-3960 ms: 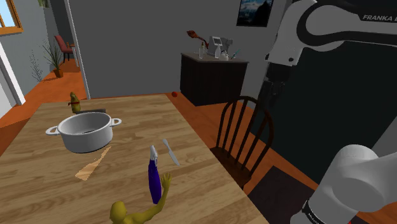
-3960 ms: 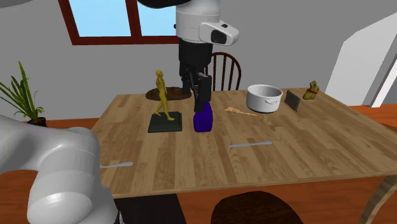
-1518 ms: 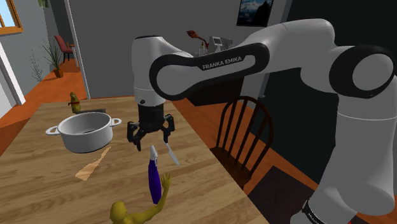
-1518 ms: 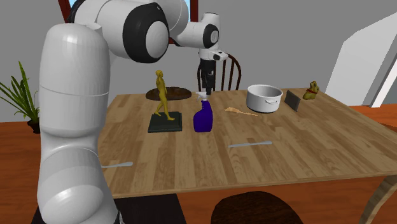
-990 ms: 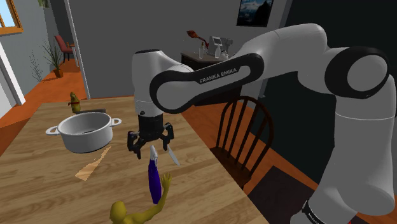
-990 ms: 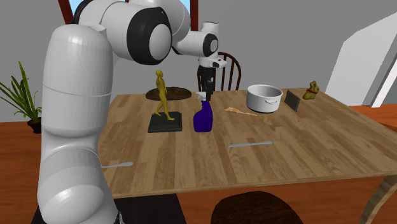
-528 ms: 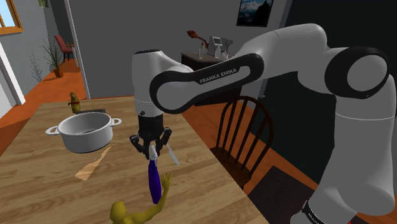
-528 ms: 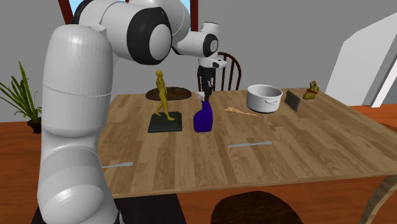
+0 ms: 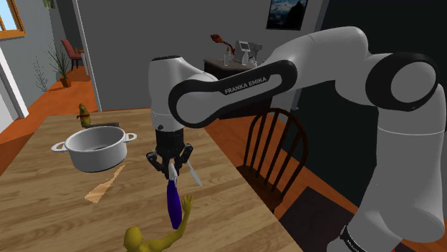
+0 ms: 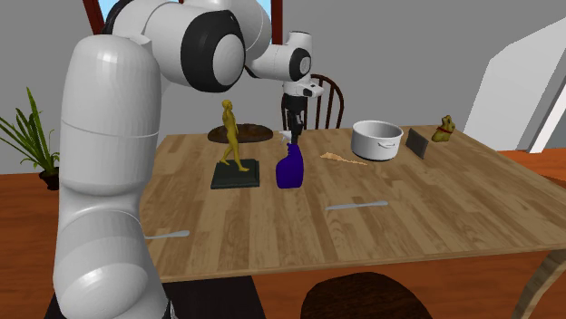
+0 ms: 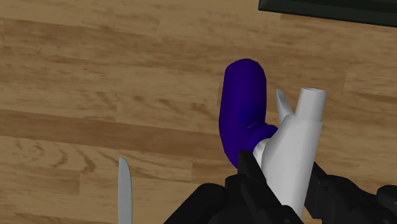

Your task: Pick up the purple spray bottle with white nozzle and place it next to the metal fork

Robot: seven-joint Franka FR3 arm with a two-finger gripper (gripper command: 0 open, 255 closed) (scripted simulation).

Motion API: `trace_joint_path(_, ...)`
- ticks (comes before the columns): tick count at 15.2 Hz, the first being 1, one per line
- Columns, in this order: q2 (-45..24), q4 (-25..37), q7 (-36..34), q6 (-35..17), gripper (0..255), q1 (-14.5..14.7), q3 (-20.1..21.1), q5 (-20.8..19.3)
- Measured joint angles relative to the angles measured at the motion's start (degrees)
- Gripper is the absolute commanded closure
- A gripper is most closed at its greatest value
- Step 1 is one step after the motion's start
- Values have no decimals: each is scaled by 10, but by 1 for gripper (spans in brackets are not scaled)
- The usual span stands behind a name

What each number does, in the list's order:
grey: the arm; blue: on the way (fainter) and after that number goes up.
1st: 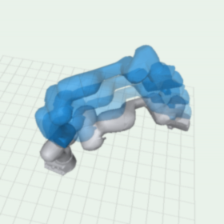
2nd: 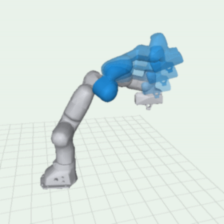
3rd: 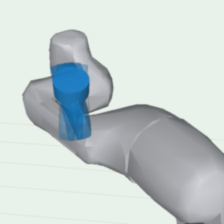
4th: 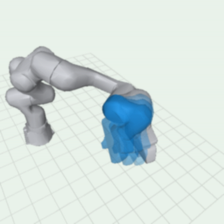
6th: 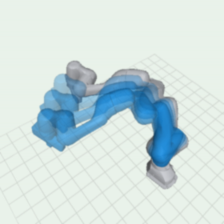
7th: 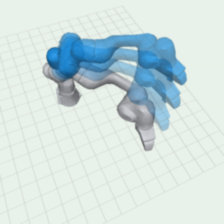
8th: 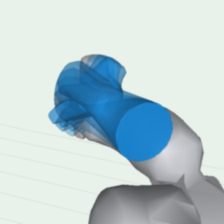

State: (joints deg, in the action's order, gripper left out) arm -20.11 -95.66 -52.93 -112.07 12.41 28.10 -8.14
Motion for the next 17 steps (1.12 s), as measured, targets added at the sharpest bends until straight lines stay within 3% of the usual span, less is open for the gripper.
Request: trace_joint_path(17,18,98,5,114,255,4,7,12)
